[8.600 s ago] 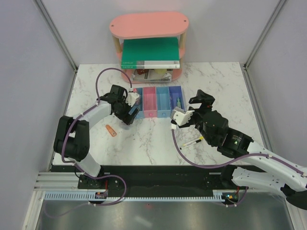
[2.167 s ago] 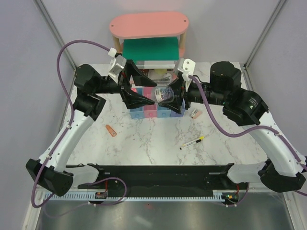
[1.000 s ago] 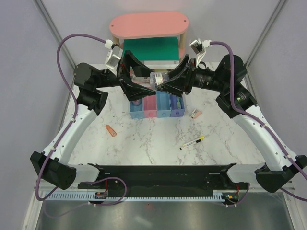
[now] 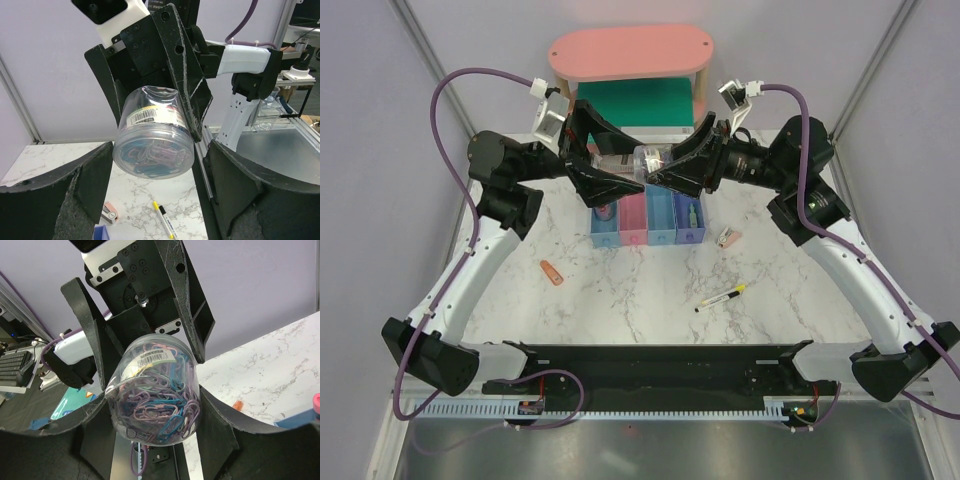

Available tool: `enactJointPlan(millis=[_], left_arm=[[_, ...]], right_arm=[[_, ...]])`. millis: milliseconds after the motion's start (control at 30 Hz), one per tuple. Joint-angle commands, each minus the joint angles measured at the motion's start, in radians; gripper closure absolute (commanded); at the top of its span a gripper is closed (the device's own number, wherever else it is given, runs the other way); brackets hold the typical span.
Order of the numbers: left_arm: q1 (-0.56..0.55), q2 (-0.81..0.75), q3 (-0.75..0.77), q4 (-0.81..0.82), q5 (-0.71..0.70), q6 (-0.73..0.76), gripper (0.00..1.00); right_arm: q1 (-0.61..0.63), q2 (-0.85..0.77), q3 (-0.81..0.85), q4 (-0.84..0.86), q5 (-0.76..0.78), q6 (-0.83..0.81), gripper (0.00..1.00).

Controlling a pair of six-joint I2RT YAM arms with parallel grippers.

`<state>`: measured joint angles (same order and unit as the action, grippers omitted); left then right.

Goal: Sort the stationery into containers
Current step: Pick up the stationery from the center of the board.

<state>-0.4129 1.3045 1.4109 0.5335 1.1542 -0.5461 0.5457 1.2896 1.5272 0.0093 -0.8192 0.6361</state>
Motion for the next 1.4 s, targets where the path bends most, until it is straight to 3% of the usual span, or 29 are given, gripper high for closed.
enactJointPlan(millis=[0, 267, 433, 633, 700, 733, 767, 833, 867, 933, 967, 1067, 1367], left_arm=[[-0.007, -0.001, 0.026, 0.033, -0.011, -0.022, 0.17], [-0.017, 0.018, 0.042, 0.028, -0.007, -0.008, 0.26], [-0.020, 0.024, 0.056, 0.019, -0.005, 0.002, 0.50], [-0.024, 0.024, 0.063, 0.006, -0.008, 0.003, 0.62], [-0.023, 0.019, 0.060, 0.005, -0.010, 0.003, 0.82], [-0.023, 0.018, 0.056, 0.000, -0.017, 0.003, 0.85], [-0.023, 0.018, 0.056, -0.003, -0.017, 0.005, 0.88], [-0.023, 0.015, 0.053, -0.003, -0.021, 0.008, 0.92], [-0.023, 0.015, 0.051, -0.003, -0.021, 0.006, 0.95], [-0.023, 0.013, 0.048, -0.006, -0.019, 0.009, 0.98], [-0.023, 0.012, 0.046, -0.006, -0.021, 0.011, 0.98], [-0.023, 0.010, 0.043, -0.010, -0.014, 0.015, 0.98], [-0.014, -0.008, 0.014, -0.041, -0.002, 0.054, 0.98]], right_arm=[[-0.001, 0.002, 0.017, 0.077, -0.012, 0.020, 0.99], [-0.003, 0.007, 0.016, 0.093, -0.009, 0.033, 0.98], [-0.004, 0.010, 0.013, 0.097, -0.012, 0.034, 0.98], [-0.004, 0.013, 0.017, 0.104, -0.011, 0.042, 0.95], [-0.004, 0.011, 0.016, 0.101, -0.011, 0.040, 0.90], [-0.003, 0.010, 0.016, 0.100, -0.011, 0.039, 0.86], [-0.004, 0.008, 0.016, 0.098, -0.009, 0.036, 0.75], [-0.004, 0.008, 0.016, 0.092, -0.006, 0.033, 0.65], [-0.006, 0.007, 0.014, 0.092, -0.006, 0.031, 0.49], [-0.004, 0.005, 0.014, 0.090, -0.006, 0.027, 0.33], [-0.007, 0.005, 0.014, 0.089, -0.006, 0.025, 0.19], [-0.013, 0.005, 0.017, 0.084, -0.006, 0.022, 0.02], [-0.099, -0.022, 0.028, 0.006, -0.020, -0.015, 0.02]])
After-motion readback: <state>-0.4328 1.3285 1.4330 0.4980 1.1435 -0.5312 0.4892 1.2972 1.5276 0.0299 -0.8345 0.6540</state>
